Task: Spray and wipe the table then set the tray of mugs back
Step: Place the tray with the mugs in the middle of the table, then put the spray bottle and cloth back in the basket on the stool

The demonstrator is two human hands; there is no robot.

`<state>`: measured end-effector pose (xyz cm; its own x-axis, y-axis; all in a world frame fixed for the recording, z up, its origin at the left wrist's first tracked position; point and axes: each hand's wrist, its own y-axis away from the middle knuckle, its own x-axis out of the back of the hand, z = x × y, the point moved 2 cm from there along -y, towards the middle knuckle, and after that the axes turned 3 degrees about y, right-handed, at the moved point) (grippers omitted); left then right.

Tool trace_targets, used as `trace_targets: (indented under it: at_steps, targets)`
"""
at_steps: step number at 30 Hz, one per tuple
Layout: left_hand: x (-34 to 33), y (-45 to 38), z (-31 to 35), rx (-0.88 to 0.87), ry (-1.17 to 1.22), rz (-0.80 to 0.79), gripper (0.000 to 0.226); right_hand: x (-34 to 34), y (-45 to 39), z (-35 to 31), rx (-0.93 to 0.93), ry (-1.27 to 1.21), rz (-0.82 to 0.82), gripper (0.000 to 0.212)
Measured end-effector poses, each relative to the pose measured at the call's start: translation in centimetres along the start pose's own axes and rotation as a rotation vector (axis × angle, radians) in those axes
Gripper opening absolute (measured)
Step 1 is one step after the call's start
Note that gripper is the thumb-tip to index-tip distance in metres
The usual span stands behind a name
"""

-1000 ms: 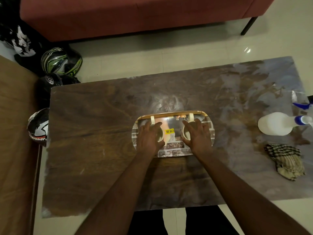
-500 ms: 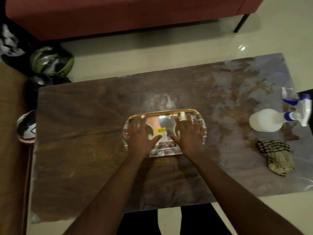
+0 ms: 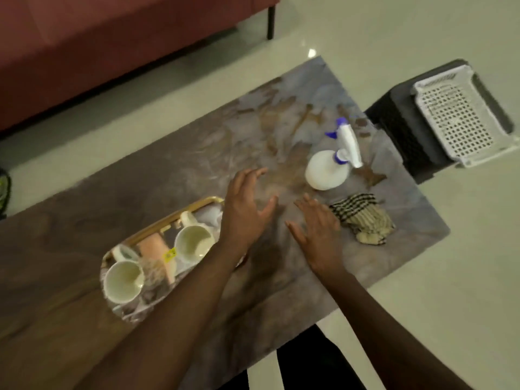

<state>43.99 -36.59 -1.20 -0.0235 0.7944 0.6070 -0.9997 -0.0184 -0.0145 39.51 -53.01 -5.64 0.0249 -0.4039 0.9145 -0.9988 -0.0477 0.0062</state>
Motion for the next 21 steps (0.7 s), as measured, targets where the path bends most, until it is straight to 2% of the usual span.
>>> trace_targets:
  at_steps: [3, 6, 10, 14, 16, 21]
  targets:
    - [-5.7, -3.4, 2.7, 0.018, 0.04, -0.077, 0.066, 1.4, -2.2, 5.0, -0.032, -0.01, -0.006, 0.051]
    - [-10.2, -6.4, 4.9, 0.056, 0.077, -0.119, 0.09, 1.6, -3.5, 10.1, -0.079, 0.031, -0.136, 0.048]
    - [-13.9, -9.2, 6.2, 0.109, 0.175, -0.161, 0.11, 0.6, -2.9, 14.8, -0.042, 0.23, -0.275, 0.07]
    - [-15.4, -9.9, 5.9, 0.126, 0.18, -0.186, 0.114, -0.4, -2.2, 16.4, 0.039, 0.269, -0.307, 0.076]
    - [-15.7, -9.8, 5.7, 0.12, 0.174, -0.184, 0.107, -0.6, -2.1, 16.6, 0.041, 0.259, -0.29, 0.077]
    - [-15.7, -9.7, 5.1, 0.092, 0.059, -0.163, 0.088, -0.3, -3.0, 16.2, 0.039, 0.267, -0.238, 0.053]
